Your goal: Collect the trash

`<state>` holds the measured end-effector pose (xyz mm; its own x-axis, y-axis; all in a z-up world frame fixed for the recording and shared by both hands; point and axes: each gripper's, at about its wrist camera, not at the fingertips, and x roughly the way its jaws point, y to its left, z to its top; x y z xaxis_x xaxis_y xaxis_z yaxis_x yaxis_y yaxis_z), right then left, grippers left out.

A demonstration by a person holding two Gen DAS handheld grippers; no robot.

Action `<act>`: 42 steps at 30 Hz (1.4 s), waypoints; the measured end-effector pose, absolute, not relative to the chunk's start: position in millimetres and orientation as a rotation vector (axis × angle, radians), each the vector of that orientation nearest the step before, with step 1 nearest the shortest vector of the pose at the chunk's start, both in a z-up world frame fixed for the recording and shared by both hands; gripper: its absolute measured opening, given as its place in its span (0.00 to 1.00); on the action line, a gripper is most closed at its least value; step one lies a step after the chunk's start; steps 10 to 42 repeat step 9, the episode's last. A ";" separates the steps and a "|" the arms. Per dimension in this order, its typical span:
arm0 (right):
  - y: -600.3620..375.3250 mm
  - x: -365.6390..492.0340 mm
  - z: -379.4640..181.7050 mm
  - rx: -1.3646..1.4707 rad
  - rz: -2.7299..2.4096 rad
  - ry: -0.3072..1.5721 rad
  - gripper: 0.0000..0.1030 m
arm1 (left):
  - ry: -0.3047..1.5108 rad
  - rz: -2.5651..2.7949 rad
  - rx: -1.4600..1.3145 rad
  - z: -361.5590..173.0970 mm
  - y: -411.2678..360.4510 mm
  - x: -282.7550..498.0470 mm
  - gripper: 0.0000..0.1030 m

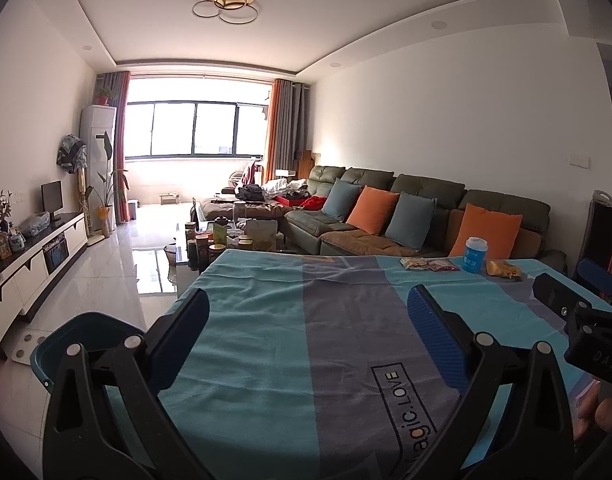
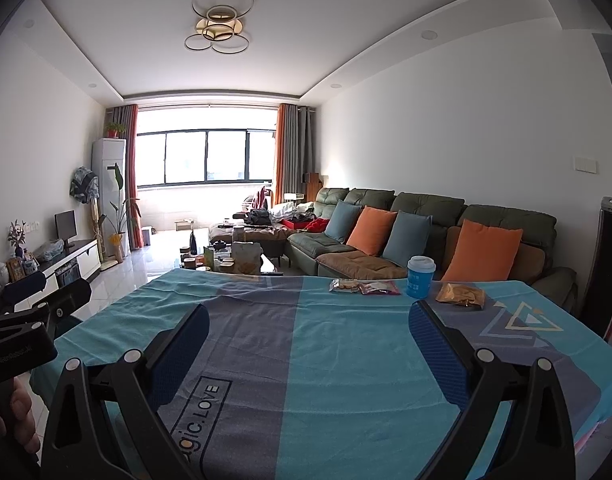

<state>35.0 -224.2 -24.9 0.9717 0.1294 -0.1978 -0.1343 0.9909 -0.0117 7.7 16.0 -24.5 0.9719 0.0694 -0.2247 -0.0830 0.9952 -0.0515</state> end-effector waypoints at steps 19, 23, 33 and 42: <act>-225.0 35.0 -25.6 -0.021 0.122 0.194 0.94 | 0.240 0.074 -0.056 -27.7 17.1 11.1 0.95; -225.0 35.0 -25.6 -0.021 0.122 0.194 0.94 | 0.240 0.074 -0.056 -27.7 17.1 11.1 0.95; -225.0 35.0 -25.6 -0.021 0.122 0.194 0.94 | 0.240 0.074 -0.056 -27.7 17.1 11.1 0.95; -225.0 35.0 -25.6 -0.021 0.122 0.194 0.94 | 0.240 0.074 -0.056 -27.7 17.1 11.1 0.95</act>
